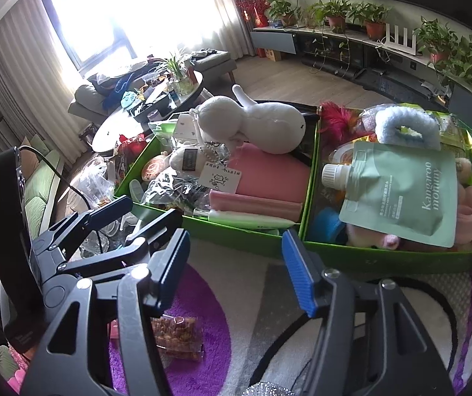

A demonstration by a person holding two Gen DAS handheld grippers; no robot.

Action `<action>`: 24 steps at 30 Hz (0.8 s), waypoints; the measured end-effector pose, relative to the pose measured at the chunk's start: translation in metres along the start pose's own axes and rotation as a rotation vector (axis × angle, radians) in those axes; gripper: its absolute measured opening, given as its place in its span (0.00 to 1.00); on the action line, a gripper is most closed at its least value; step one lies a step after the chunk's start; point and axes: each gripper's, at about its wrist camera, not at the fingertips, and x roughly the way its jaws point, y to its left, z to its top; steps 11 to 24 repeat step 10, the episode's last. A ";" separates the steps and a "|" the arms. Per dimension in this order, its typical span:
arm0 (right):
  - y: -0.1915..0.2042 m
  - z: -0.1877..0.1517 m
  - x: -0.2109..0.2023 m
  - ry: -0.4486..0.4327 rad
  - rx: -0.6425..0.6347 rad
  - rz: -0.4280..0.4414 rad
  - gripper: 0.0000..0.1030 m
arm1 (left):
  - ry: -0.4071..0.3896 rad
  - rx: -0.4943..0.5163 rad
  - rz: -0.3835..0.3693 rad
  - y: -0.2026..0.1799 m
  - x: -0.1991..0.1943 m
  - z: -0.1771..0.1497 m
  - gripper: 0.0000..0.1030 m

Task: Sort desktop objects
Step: 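Lower the white tube into the green box and open the left tool, then withdraw the open left tool from the green box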

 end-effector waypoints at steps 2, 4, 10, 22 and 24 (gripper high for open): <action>0.000 -0.001 -0.002 -0.005 -0.001 -0.001 0.58 | -0.003 -0.002 -0.003 0.000 -0.002 0.000 0.71; 0.002 -0.001 -0.005 -0.010 -0.004 -0.001 0.59 | -0.014 -0.007 -0.006 0.000 -0.005 0.000 0.71; 0.004 -0.001 -0.007 -0.016 -0.011 -0.004 0.59 | -0.021 -0.013 -0.003 0.000 -0.009 0.000 0.71; 0.004 -0.001 -0.007 -0.016 -0.011 -0.004 0.59 | -0.021 -0.013 -0.003 0.000 -0.009 0.000 0.71; 0.004 -0.001 -0.007 -0.016 -0.011 -0.004 0.59 | -0.021 -0.013 -0.003 0.000 -0.009 0.000 0.71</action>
